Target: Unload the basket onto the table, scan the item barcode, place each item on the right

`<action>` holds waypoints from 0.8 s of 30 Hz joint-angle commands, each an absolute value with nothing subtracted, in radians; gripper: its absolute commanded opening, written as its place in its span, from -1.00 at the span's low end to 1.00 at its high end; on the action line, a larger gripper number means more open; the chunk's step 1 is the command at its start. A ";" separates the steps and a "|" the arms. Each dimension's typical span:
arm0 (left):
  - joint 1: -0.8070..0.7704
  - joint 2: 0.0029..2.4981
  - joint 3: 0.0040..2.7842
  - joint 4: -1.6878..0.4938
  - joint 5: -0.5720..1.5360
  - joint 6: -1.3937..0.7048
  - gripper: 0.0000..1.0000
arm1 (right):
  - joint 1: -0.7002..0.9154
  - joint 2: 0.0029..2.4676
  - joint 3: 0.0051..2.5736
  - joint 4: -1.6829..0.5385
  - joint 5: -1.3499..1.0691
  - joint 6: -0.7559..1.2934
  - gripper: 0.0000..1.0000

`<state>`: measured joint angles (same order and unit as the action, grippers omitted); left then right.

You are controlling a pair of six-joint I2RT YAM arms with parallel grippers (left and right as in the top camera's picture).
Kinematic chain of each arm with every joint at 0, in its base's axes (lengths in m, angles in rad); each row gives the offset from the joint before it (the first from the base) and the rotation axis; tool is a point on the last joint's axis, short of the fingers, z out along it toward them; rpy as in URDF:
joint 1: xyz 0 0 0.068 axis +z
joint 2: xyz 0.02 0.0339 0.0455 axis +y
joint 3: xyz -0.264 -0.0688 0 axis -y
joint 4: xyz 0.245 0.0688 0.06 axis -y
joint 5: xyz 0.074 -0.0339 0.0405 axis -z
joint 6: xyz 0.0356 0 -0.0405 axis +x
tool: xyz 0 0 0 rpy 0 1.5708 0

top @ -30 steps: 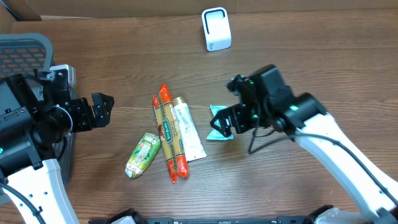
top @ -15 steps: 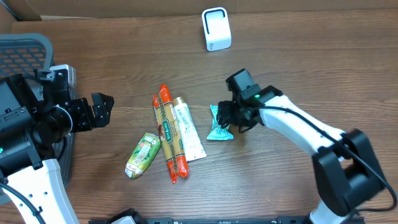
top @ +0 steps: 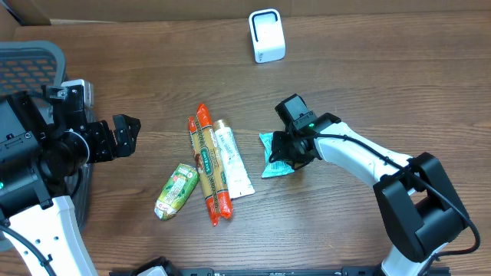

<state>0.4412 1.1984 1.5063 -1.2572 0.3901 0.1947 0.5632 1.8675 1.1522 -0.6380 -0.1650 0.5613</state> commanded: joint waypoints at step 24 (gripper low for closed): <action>0.447 1.203 1.506 -1.256 0.408 0.217 0.99 | 0.528 1.858 1.480 -1.083 -0.313 0.300 0.32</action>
